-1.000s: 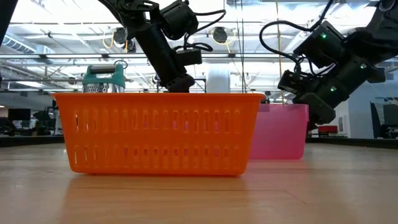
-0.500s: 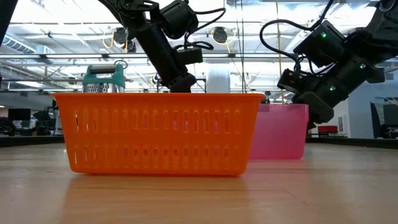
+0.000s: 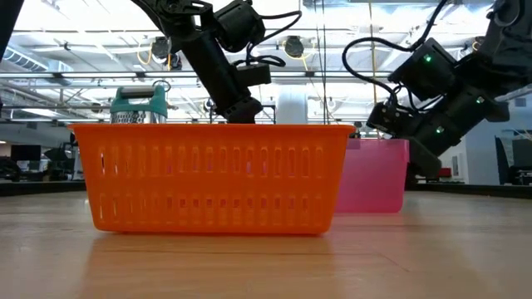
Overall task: Pick & Place Kitchen Items
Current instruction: Put the brown food coloring bottle into the red bin
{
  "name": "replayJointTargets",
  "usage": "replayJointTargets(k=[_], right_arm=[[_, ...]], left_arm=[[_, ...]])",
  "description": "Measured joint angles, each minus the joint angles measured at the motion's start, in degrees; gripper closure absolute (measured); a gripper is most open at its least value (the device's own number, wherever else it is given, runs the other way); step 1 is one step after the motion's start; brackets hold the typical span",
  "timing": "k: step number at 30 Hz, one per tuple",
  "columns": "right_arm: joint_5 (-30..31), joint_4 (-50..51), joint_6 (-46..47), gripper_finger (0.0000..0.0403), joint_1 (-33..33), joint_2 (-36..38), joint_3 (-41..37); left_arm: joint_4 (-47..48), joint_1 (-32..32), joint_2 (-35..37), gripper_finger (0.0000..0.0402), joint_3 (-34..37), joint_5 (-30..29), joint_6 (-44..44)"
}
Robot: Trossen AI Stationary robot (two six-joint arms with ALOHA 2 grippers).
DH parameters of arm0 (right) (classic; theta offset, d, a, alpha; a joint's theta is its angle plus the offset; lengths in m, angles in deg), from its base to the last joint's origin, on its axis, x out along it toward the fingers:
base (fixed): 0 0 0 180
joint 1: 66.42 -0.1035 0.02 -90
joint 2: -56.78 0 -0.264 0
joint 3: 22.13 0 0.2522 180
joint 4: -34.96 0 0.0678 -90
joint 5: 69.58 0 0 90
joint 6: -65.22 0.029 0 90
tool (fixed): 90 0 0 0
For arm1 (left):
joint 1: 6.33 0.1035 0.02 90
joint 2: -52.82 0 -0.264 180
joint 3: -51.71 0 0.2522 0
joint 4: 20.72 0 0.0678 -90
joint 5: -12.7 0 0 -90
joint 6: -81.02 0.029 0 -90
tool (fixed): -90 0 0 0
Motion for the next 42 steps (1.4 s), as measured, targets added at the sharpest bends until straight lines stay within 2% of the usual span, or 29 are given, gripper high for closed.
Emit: replayJointTargets(k=[8, 14, 16, 20, 22, 35, 42], right_arm=[[0.2, -2.6, -0.1, 0.0305, 0.0, -0.2, 0.0], [5.2, -1.6, -0.1, 0.0309, 0.0, -0.2, 0.0], [5.7, -0.6, -0.1, 0.0322, 0.1, -0.2, 0.0], [5.7, 0.2, -0.1, 0.0379, 0.1, -0.2, 0.0], [5.7, 0.2, -0.4, 0.0395, 0.1, -0.2, 0.0], [7.6, 0.5, -0.8, 0.0402, 0.2, -0.1, 0.0], [5.9, -2.8, -3.5, 0.0401, 1.4, 0.3, 0.0]], left_arm=[[0.0, 0.0, 0.0, 0.0236, 0.0, 0.0, -0.7], [0.0, 0.0, 0.0, 0.0236, 0.0, 0.0, -0.8], [0.0, 0.0, 0.0, 0.0236, 0.0, 0.0, -0.8], [0.0, 0.0, 0.0, 0.0236, 0.0, 0.0, -0.8], [0.0, 0.0, 0.0, 0.0236, 0.0, 0.0, -0.8], [0.0, 0.0, 0.0, 0.0236, 0.0, 0.6, -0.8], [0.0, 0.0, 0.0, 0.0236, 0.0, 0.8, -0.8]])
